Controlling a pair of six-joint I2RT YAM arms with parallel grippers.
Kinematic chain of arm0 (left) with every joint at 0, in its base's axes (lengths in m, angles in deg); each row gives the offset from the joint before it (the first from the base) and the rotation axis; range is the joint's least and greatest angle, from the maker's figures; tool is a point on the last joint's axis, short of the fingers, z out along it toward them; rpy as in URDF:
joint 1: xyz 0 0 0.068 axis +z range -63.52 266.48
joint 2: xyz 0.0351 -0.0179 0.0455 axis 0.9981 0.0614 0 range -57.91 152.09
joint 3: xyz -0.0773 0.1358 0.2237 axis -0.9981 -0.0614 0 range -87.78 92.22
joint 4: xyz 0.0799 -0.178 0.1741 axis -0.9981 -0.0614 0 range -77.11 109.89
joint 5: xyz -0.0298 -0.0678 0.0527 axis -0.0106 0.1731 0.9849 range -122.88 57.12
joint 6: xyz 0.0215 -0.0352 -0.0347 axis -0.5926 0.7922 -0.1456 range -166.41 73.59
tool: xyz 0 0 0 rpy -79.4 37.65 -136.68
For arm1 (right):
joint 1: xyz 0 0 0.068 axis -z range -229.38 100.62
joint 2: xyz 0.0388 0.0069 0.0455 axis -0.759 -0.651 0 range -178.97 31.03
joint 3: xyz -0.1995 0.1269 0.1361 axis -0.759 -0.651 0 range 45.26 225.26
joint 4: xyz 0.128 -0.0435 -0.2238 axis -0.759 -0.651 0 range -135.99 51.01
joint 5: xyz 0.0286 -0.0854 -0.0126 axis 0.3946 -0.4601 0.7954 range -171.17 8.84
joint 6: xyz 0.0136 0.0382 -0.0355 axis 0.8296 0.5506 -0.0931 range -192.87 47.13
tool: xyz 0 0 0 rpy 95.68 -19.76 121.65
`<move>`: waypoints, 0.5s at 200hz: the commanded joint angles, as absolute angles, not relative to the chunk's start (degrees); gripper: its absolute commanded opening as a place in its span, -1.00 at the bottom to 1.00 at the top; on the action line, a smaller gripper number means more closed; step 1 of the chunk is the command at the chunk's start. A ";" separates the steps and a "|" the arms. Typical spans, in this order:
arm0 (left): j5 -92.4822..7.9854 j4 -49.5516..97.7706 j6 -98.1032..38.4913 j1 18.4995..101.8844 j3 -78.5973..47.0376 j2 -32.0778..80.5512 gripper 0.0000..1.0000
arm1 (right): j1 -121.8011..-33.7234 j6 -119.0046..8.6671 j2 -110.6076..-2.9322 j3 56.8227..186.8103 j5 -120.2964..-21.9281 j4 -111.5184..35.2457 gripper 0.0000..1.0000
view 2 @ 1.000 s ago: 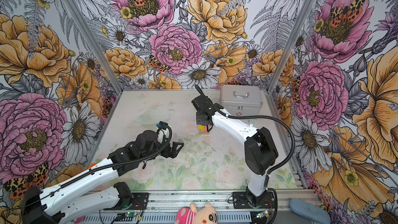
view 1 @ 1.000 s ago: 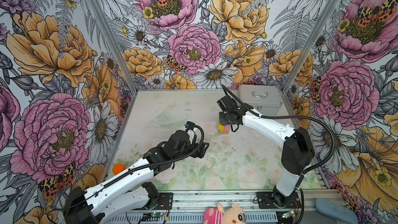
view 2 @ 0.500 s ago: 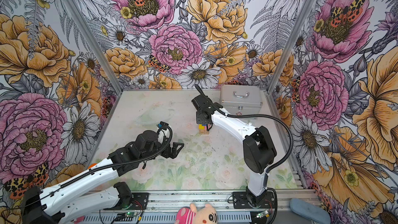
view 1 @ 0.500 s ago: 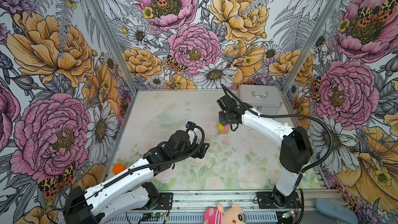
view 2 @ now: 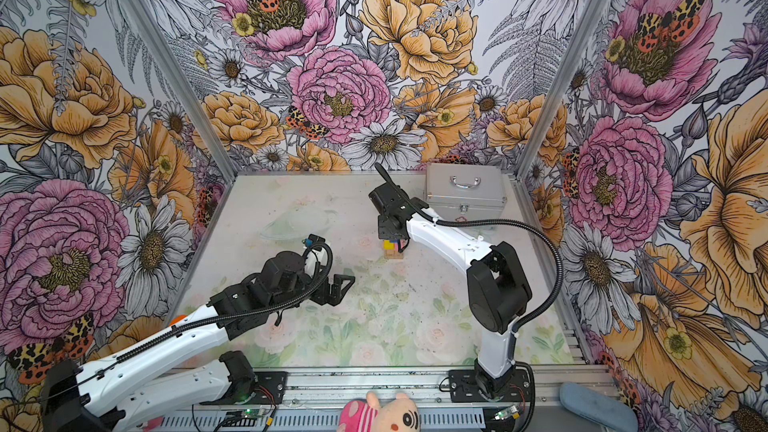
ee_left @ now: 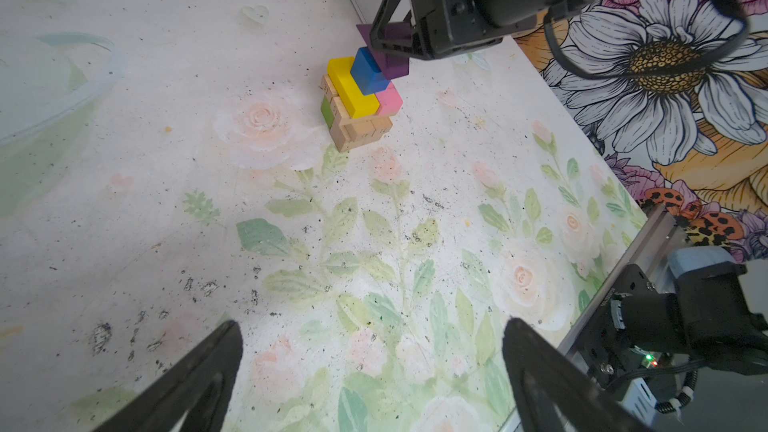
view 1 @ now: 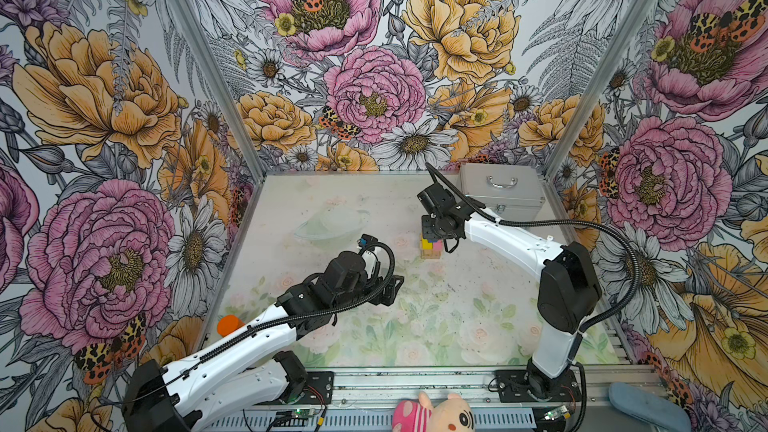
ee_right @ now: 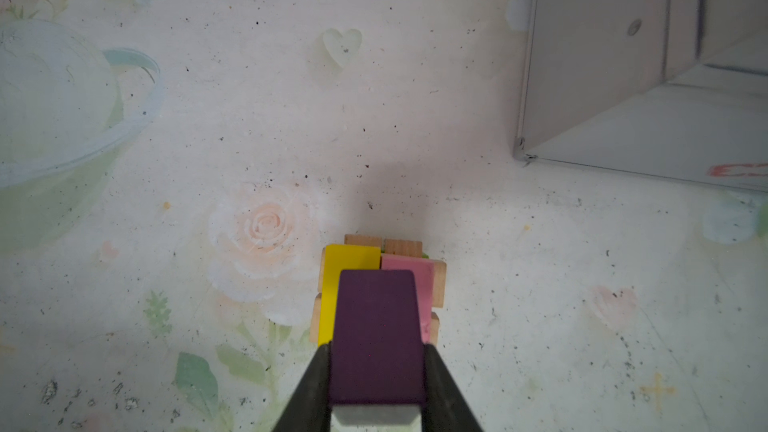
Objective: Build the wood block tower
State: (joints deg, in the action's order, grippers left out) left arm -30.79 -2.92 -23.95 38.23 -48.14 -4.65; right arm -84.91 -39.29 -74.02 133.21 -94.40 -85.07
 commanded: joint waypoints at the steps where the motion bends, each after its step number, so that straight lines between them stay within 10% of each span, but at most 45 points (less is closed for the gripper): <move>1: -29.71 -1.60 -25.01 38.22 -48.14 -5.55 0.97 | -84.31 -38.94 -74.79 134.97 -93.94 -85.04 -0.42; 100: -29.41 -1.71 -24.79 38.32 -48.36 -5.70 0.98 | -84.18 -38.95 -75.18 135.00 -93.92 -85.05 -0.42</move>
State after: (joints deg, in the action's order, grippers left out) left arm -30.77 -2.92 -23.93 38.23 -48.14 -4.67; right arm -84.54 -39.29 -74.13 133.25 -94.38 -85.07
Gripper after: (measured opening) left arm 0.988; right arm 0.323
